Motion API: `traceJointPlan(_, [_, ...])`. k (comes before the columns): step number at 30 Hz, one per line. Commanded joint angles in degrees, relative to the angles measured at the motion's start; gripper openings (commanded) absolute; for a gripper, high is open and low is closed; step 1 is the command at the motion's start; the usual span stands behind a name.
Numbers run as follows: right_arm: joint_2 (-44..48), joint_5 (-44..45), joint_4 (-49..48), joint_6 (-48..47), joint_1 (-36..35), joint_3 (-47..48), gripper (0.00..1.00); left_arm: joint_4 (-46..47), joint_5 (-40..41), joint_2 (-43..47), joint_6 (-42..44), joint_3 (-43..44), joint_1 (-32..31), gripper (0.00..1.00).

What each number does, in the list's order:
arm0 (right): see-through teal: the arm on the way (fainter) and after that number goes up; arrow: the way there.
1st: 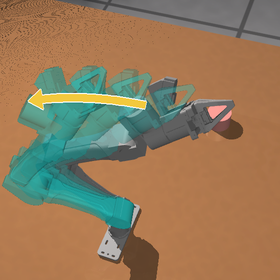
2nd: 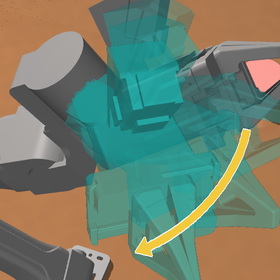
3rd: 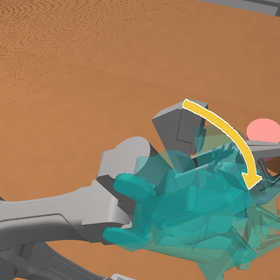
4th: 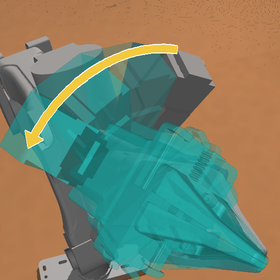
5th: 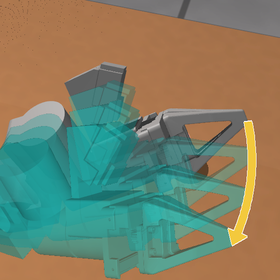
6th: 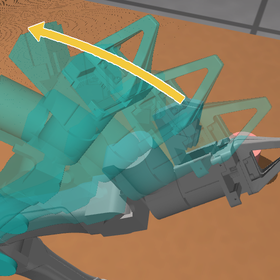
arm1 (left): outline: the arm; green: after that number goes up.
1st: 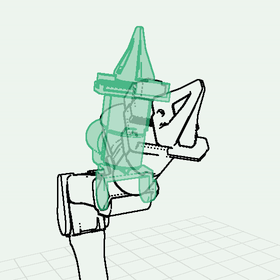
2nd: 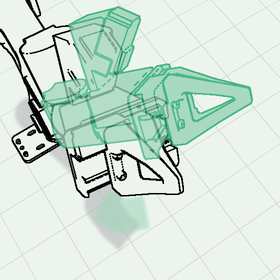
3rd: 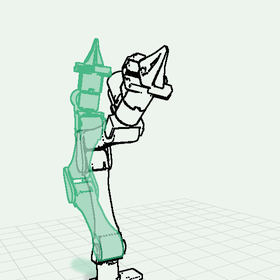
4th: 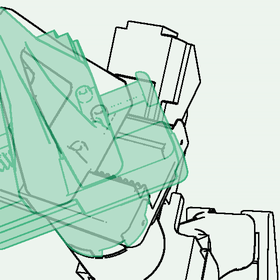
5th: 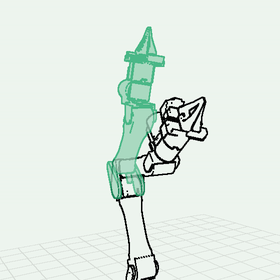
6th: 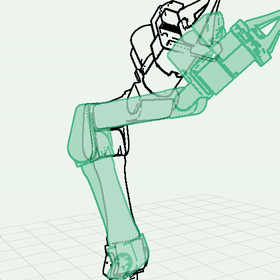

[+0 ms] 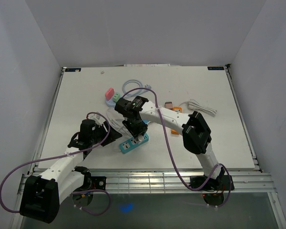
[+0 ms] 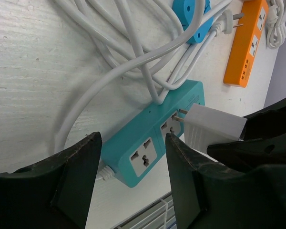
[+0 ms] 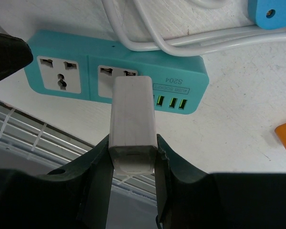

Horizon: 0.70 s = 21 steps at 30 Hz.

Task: Insert the plug

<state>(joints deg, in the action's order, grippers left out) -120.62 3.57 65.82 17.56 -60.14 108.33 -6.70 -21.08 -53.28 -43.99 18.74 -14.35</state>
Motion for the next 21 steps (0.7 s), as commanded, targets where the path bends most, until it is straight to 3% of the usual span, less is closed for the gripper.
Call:
traceJointPlan(1, [-0.5,-1.2,0.0,0.5,-0.6,3.3,0.08,2.3,0.4,0.3,0.6,-0.6,0.2,0.66])
traceJointPlan(21, [-3.8,-2.1,2.7,1.9,-1.4,4.6,0.08,6.3,-1.0,-0.7,0.0,-3.7,0.2,0.66])
